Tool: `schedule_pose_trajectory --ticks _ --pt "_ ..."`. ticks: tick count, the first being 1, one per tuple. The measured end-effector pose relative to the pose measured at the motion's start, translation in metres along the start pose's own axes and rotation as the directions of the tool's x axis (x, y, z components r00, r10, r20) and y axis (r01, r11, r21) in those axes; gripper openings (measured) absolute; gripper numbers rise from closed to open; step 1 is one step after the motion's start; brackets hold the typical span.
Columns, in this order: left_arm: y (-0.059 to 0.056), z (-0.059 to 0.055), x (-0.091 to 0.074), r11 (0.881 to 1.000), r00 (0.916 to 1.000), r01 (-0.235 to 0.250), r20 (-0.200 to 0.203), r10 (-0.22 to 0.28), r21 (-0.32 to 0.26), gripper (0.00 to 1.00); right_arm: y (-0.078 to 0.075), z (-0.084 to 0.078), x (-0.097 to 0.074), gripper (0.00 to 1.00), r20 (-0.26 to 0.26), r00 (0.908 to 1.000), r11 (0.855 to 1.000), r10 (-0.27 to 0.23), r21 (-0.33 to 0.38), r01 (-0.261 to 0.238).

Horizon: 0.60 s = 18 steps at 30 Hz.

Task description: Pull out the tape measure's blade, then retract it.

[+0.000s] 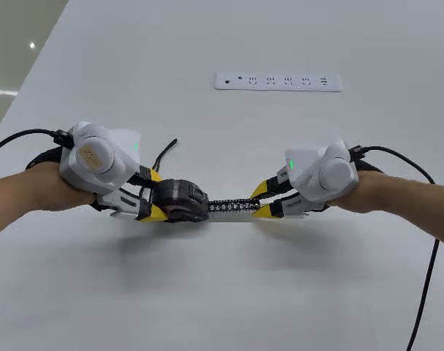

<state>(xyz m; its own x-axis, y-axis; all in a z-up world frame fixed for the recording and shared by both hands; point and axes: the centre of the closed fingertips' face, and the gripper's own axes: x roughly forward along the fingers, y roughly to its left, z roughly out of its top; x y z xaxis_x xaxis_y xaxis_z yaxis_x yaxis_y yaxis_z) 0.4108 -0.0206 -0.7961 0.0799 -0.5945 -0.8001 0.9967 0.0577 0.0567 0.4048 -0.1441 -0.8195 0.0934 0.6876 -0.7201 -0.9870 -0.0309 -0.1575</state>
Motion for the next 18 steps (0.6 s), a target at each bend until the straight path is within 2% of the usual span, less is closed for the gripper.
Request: schedule_pose_trajectory --ticks 18 --pt "-0.0001 0.0002 -0.0004 1.0 1.0 -0.001 -0.002 0.001 0.0 0.25 0.0009 -0.0056 -0.0079 0.12 -0.011 0.9999 1.0 -0.002 -0.005 0.002"
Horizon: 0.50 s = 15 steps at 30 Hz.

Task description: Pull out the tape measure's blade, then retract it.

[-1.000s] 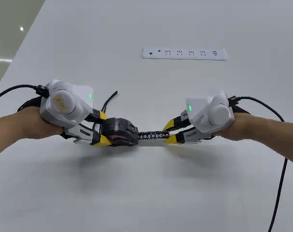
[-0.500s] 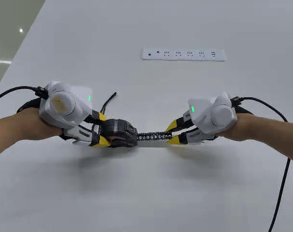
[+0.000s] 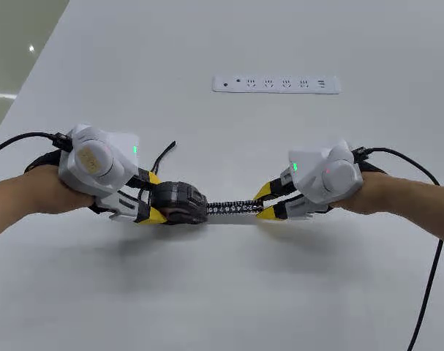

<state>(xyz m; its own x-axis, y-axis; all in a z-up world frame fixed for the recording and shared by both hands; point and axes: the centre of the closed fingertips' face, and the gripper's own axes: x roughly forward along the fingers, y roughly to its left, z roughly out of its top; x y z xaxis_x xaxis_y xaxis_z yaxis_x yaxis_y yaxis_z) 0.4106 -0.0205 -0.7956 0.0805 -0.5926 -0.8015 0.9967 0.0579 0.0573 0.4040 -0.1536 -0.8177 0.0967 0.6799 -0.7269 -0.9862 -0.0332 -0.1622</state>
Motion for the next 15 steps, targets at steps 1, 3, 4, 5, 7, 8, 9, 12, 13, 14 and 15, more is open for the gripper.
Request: schedule_pose_trajectory --ticks 1,3,4,5,7,8,9,12,13,14,15 --pt "0.0 0.0 0.0 1.0 1.0 0.0 0.0 0.0 0.0 0.25 0.0001 -0.0003 -0.0003 0.12 -0.001 1.0 1.0 0.0 -0.002 0.0" --pt "0.0 -0.0001 0.0001 1.0 1.0 0.0 0.0 0.0 -0.001 0.25 0.0004 -0.001 -0.0012 0.12 -0.002 1.0 1.0 -0.001 -0.003 0.001" --pt "-0.0001 -0.0001 0.0001 1.0 1.0 0.0 0.0 0.0 -0.001 0.25 0.0005 -0.0013 -0.0016 0.12 -0.003 1.0 1.0 -0.001 -0.003 0.001" --pt "-0.0001 -0.0002 0.0001 1.0 1.0 0.0 -0.002 0.0 0.0 0.25 0.0005 -0.0017 -0.0022 0.12 -0.004 1.0 1.0 -0.002 -0.003 0.002" --pt "-0.0002 -0.0004 0.0 1.0 1.0 -0.001 -0.002 0.001 0.001 0.25 0.001 -0.0018 -0.0029 0.12 -0.005 1.0 1.0 -0.002 -0.003 0.002" --pt "-0.0002 -0.0004 0.0 1.0 1.0 -0.001 -0.002 0.001 0.0 0.25 0.0012 -0.0019 -0.0034 0.12 -0.006 1.0 1.0 -0.003 -0.003 0.003" --pt "-0.0002 -0.0004 0.0 1.0 1.0 -0.002 -0.002 0.002 0.0 0.25 0.0013 -0.0019 -0.0039 0.12 -0.006 1.0 1.0 -0.003 -0.003 0.003" --pt "-0.0003 -0.0005 -0.0001 1.0 1.0 -0.003 -0.001 0.003 0.0 0.25 0.0014 -0.0027 -0.005 0.12 -0.009 1.0 1.0 -0.004 -0.005 0.004" --pt "-0.0004 -0.0006 0.0 1.0 1.0 -0.002 -0.002 0.002 0.0 0.25 0.0016 -0.0029 -0.0055 0.12 -0.009 0.9999 1.0 -0.004 -0.006 0.004" --pt "-0.0004 -0.0006 0.0 1.0 1.0 -0.002 -0.002 0.002 0.0 0.25 0.0017 -0.0032 -0.0058 0.12 -0.01 0.9999 1.0 -0.004 -0.007 0.004" --pt "-0.0005 -0.0005 0.0001 1.0 1.0 -0.002 -0.002 0.002 0.0 0.25 0.0018 -0.0038 -0.0061 0.12 -0.012 0.9999 1.0 -0.004 -0.008 0.004"
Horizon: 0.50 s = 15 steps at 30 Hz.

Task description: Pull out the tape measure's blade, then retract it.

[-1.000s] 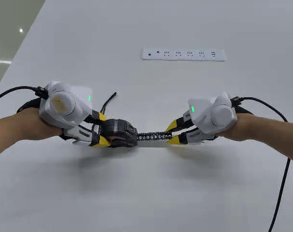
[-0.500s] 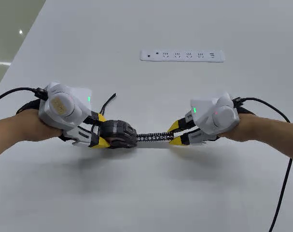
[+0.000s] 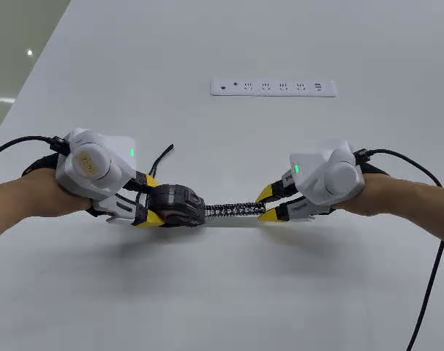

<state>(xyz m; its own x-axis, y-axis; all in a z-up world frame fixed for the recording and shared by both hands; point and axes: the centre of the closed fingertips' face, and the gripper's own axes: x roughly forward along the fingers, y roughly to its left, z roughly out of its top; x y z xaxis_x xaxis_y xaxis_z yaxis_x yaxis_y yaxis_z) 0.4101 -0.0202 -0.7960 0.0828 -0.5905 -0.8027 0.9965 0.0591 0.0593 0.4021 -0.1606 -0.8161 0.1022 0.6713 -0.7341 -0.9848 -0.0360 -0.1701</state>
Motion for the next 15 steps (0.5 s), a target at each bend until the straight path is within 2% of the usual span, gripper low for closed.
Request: schedule_pose_trajectory --ticks 15 --pt "0.0003 0.0002 -0.0003 1.0 1.0 -0.003 0.002 0.003 0.0 0.25 0.0 -0.0025 -0.0031 0.12 -0.008 1.0 1.0 0.0 -0.005 0.0"
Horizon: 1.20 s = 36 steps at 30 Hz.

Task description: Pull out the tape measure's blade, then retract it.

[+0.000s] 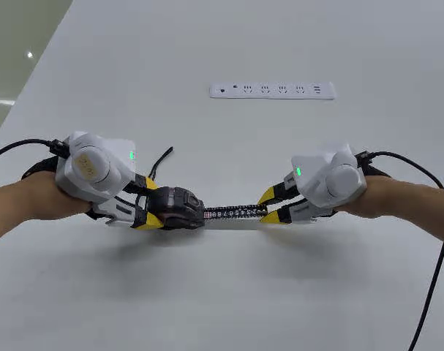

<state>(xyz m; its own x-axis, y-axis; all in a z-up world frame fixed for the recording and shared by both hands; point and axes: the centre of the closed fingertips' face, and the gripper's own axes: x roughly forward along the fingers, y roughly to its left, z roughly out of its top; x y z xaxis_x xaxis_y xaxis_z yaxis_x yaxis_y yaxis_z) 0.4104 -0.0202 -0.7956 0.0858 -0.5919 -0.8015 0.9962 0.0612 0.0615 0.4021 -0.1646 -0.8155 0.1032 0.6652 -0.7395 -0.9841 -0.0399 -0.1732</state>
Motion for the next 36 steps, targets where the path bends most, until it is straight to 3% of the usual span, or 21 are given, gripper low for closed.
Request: schedule_pose_trajectory --ticks 36 --pt "-0.0002 -0.0004 0.0002 1.0 1.0 -0.002 -0.003 0.002 -0.001 0.25 0.0012 -0.0079 -0.0102 0.12 -0.019 0.9998 1.0 -0.002 -0.009 0.002"
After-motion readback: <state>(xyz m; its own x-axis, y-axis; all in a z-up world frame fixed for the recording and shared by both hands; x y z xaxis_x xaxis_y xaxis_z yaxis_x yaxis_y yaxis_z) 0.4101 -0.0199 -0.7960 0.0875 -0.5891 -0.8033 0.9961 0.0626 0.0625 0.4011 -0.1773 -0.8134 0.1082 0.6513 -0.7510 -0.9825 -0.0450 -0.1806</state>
